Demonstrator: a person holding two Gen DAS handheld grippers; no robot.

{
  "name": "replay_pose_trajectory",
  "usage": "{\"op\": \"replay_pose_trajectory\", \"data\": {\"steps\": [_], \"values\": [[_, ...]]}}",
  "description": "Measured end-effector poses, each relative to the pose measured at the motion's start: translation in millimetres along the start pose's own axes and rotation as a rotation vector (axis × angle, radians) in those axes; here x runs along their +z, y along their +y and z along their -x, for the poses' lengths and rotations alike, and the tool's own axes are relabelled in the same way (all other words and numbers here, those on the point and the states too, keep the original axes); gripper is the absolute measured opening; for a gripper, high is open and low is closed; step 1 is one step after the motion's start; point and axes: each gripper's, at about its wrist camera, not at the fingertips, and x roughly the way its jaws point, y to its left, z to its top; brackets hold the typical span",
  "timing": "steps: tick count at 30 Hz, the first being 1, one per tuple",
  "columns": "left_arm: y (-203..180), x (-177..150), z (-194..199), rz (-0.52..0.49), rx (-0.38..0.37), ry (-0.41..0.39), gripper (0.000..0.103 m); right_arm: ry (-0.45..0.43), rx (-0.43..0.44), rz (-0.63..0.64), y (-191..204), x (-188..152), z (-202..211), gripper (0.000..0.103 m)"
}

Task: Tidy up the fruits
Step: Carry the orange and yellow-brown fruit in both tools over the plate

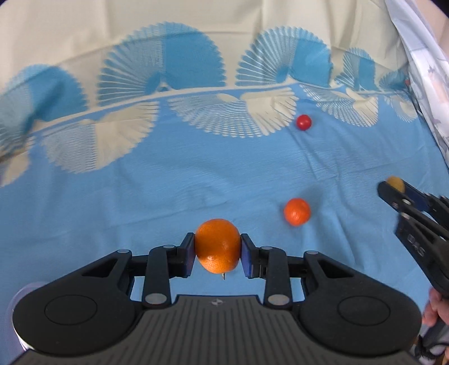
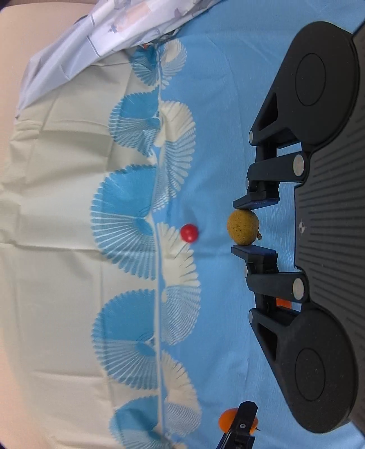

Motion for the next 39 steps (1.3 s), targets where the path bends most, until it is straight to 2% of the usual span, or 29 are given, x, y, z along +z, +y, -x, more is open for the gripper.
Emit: {"op": "replay_pose_trajectory", "data": {"steps": [8, 17, 21, 26, 30, 39], "values": [[42.2, -58.9, 105.9, 0.077, 0.093, -0.015, 0.037, -0.028, 0.132, -0.023, 42.7, 2.5, 115.4, 0.028], [100.7, -150.4, 199.1, 0.166, 0.154, -0.019, 0.037, 0.004, 0.373, 0.059, 131.4, -12.8, 220.8, 0.028], [127.6, -188.8, 232.2, 0.230, 0.160, -0.023, 0.037, 0.014, 0.451, 0.116, 170.8, -26.7, 260.3, 0.028], [149.6, -228.8, 263.1, 0.279, 0.190, -0.052, 0.037, 0.039, 0.495, 0.161, 204.2, -44.9, 297.1, 0.028], [158.3, -251.9, 280.9, 0.307, 0.180, -0.068, 0.037, 0.049, 0.506, 0.200, 218.2, -53.4, 317.4, 0.028], [163.0, -276.5, 298.4, 0.327, 0.158, -0.100, 0.037, 0.020, 0.507, 0.262, 235.4, -56.4, 342.0, 0.028]]}}
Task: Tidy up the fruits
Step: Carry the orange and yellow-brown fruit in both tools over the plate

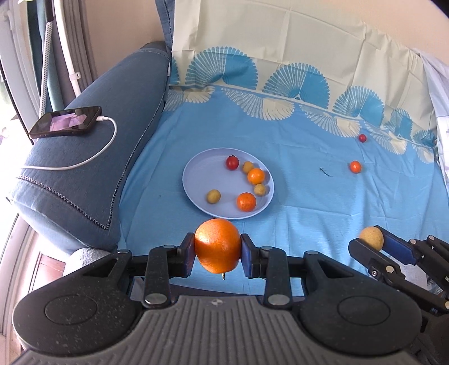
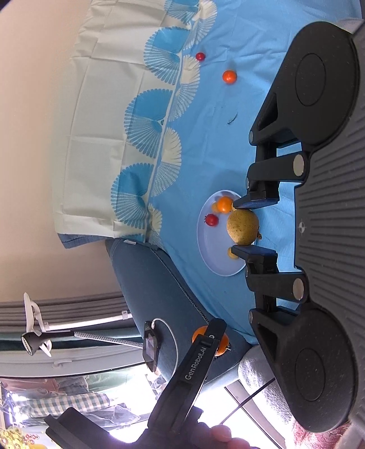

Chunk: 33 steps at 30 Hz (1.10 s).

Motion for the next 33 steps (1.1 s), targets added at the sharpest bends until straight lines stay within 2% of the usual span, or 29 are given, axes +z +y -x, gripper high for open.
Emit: {"op": "replay_pose_trajectory", "data": {"steps": [15, 33], "values": [[14.5, -3.3, 0.7, 0.043, -0.013, -0.005, 0.037, 0.008, 0.006, 0.051, 9.3, 1.4, 0.5, 0.028], [16.9, -1.5, -24.9, 0.059, -0.011, 0.049, 0.037, 0.056, 0.010, 0.035, 3.9, -1.4, -15.7, 0.028]]}}
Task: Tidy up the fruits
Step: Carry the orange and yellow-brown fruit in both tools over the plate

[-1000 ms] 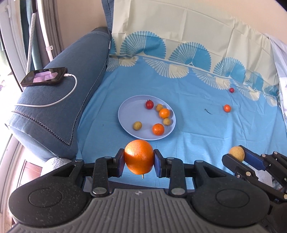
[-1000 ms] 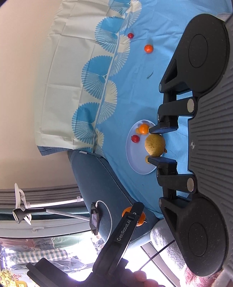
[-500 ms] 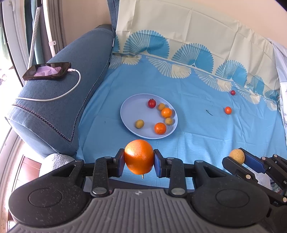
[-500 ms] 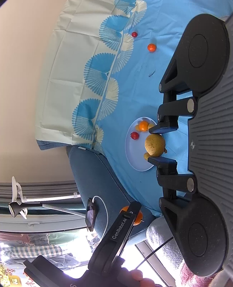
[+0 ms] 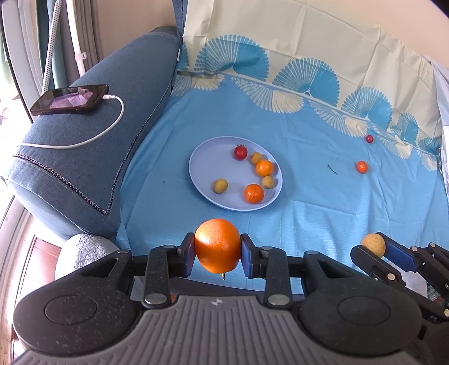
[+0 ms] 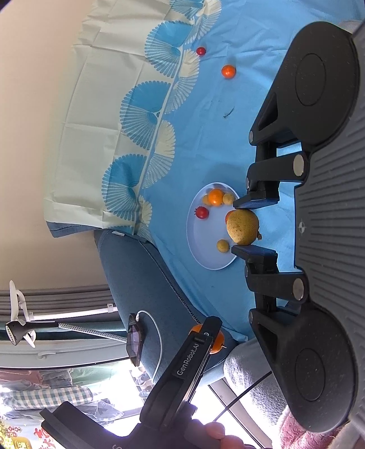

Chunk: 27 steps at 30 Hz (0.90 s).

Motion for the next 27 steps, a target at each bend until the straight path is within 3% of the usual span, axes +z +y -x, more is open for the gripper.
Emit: {"op": "replay_pose_trajectory", "data": {"steps": [16, 27], "values": [[5.3, 12.5, -27.4, 0.019, 0.013, 0.038, 0.037, 0.047, -0.012, -0.026, -6.8, 4.2, -26.9, 0.028], [9.3, 46.7, -54.6, 0.041, 0.035, 0.039, 0.037, 0.056, 0.002, -0.033, -13.0, 20.6, -67.2, 0.028]]}}
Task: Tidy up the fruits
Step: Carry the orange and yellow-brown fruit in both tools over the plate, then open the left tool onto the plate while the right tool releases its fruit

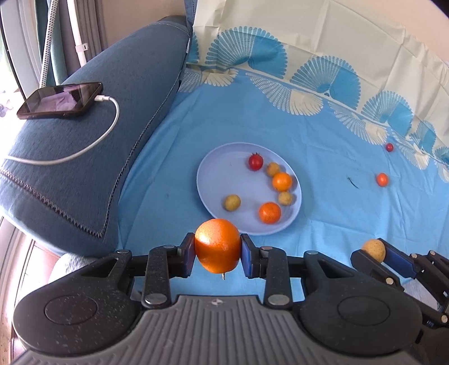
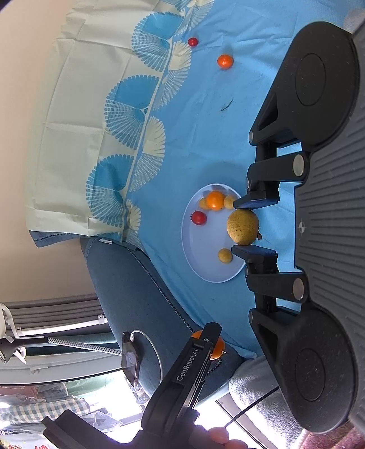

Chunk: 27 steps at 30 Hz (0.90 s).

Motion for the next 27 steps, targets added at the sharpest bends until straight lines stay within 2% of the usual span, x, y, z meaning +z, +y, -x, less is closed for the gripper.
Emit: {"op": "replay_pose_trajectory", "data": {"steps": [9, 19, 27], "values": [[-5.4, 36.6, -47.6, -0.021, 0.012, 0.017, 0.037, 0.015, 0.019, 0.021, -4.0, 19.1, -54.4, 0.028], [-17.1, 69.5, -126.7, -0.075, 0.031, 0.047, 0.037, 0.104, 0.008, 0.047, -13.1, 23.5, -136.9, 0.028], [-20.7, 84.9, -178.1, -0.107, 0.064, 0.107, 0.038, 0.163, 0.020, 0.088, -10.9, 22.7, -187.3, 0.029]]}}
